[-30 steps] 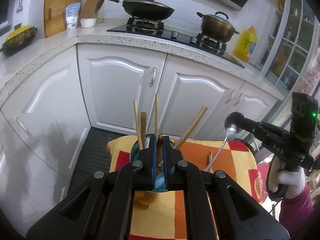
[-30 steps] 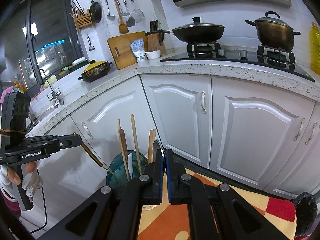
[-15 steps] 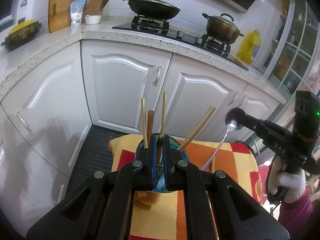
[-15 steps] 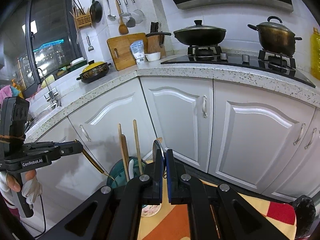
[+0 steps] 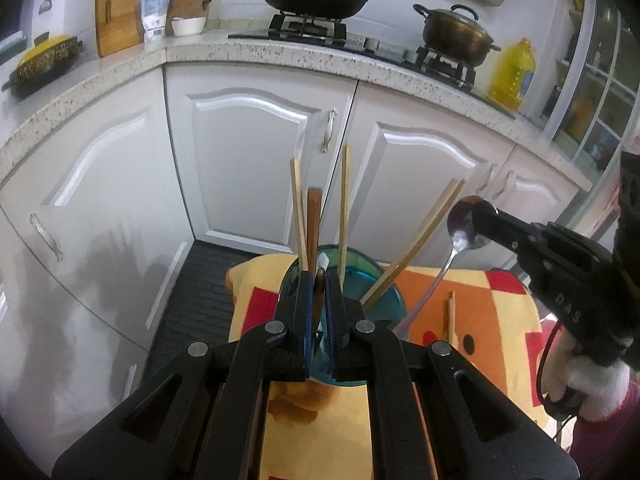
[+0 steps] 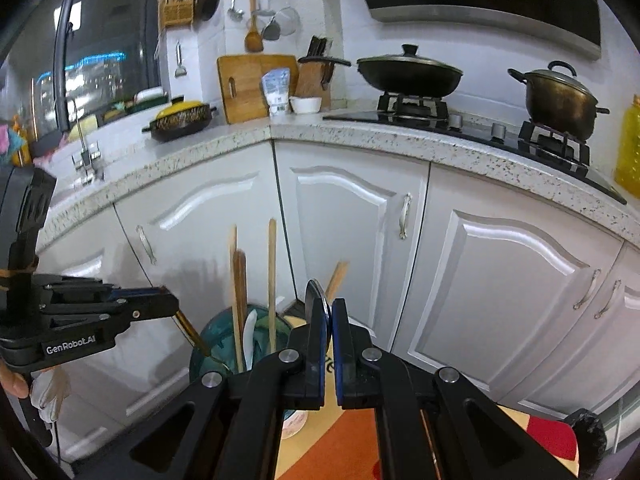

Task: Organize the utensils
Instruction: 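Lower chopstick into rose cup with left tool while right tool carries spoon over, then open both tools to release chopstick and spoon into the rose cup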

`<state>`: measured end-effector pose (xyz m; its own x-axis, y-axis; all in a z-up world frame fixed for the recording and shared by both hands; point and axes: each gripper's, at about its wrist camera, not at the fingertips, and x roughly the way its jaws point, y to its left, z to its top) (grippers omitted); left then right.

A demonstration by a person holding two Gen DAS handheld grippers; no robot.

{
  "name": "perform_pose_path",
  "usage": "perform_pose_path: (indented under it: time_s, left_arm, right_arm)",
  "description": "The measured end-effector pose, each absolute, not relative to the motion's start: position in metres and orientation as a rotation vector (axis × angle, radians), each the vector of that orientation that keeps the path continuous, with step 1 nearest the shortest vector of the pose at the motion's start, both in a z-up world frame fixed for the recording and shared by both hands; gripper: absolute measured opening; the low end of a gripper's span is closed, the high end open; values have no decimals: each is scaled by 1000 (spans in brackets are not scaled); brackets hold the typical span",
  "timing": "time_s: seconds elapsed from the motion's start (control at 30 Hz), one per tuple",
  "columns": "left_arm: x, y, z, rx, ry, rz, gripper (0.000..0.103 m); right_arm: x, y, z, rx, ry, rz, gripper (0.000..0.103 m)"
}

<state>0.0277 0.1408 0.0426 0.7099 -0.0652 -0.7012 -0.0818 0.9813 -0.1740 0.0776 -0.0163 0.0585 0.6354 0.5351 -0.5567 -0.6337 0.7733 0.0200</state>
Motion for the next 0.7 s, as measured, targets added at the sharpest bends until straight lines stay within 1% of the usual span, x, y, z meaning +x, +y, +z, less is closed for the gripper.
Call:
perform_pose_path:
  time_s: [0.2, 0.37, 0.53, 0.57, 0.63, 0.67, 0.7]
  left_arm:
    - [34, 138, 19, -209, 822, 14, 4]
    - [39, 134, 1, -224, 853, 15, 4]
    - [41, 131, -9, -229, 866, 28, 4]
    - [42, 131, -9, -230, 871, 30, 4]
    - [43, 131, -10, -245, 879, 31, 4]
    - [44, 131, -10, -249, 886, 32, 6]
    - [44, 131, -11, -252, 891, 29, 6]
  right_arm:
    - [74, -6, 35, -220, 627, 703, 3]
    - [77, -1, 8, -216, 715, 741, 4]
    - [88, -8, -10, -124, 814, 789, 6]
    - [91, -12, -11, -89, 830, 796, 9]
    - [93, -18, -12, -49, 839, 800, 12]
    - [93, -21, -12, -35, 839, 803, 17]
    - [94, -24, -11, -21, 840, 801, 27]
